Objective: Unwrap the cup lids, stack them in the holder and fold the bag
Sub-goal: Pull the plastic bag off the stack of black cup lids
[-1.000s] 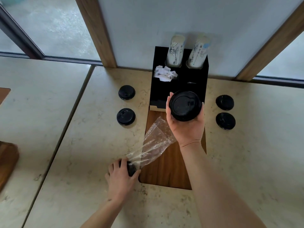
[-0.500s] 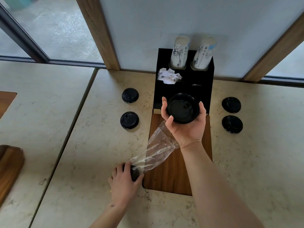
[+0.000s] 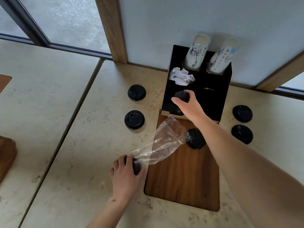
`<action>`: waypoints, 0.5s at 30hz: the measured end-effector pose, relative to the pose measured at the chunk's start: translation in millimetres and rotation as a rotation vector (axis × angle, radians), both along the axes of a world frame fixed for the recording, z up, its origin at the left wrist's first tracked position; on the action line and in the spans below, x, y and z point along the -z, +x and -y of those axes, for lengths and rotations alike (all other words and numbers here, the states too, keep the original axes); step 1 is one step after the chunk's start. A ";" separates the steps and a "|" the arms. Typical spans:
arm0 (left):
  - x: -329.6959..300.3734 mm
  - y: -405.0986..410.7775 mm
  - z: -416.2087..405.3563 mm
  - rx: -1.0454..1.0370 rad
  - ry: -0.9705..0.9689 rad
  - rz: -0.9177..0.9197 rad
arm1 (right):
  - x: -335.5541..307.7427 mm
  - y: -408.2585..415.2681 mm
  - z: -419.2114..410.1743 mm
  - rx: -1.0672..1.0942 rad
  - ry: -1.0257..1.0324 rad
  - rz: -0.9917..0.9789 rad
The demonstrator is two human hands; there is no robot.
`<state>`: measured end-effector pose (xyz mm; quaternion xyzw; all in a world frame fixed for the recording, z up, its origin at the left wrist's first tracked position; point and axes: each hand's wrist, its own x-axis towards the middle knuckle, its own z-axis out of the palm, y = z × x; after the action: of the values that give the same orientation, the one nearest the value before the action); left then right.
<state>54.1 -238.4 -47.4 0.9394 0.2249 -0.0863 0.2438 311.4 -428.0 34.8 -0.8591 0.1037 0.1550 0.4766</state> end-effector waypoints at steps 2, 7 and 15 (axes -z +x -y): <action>1.9 -1.9 -2.1 0.013 -0.005 0.010 | 11.3 21.9 7.8 -0.238 -0.260 0.046; 8.7 -6.8 -5.2 0.034 -0.011 0.021 | 23.3 69.7 12.3 -0.829 -0.783 0.098; 12.7 -7.4 -4.8 0.033 0.009 0.043 | 36.5 101.9 5.8 -1.334 -0.979 0.371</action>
<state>46.7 -233.6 -60.2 0.9457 0.2044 -0.0691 0.2429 413.3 -433.8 -1.7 -0.8612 -0.4493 0.1980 -0.1310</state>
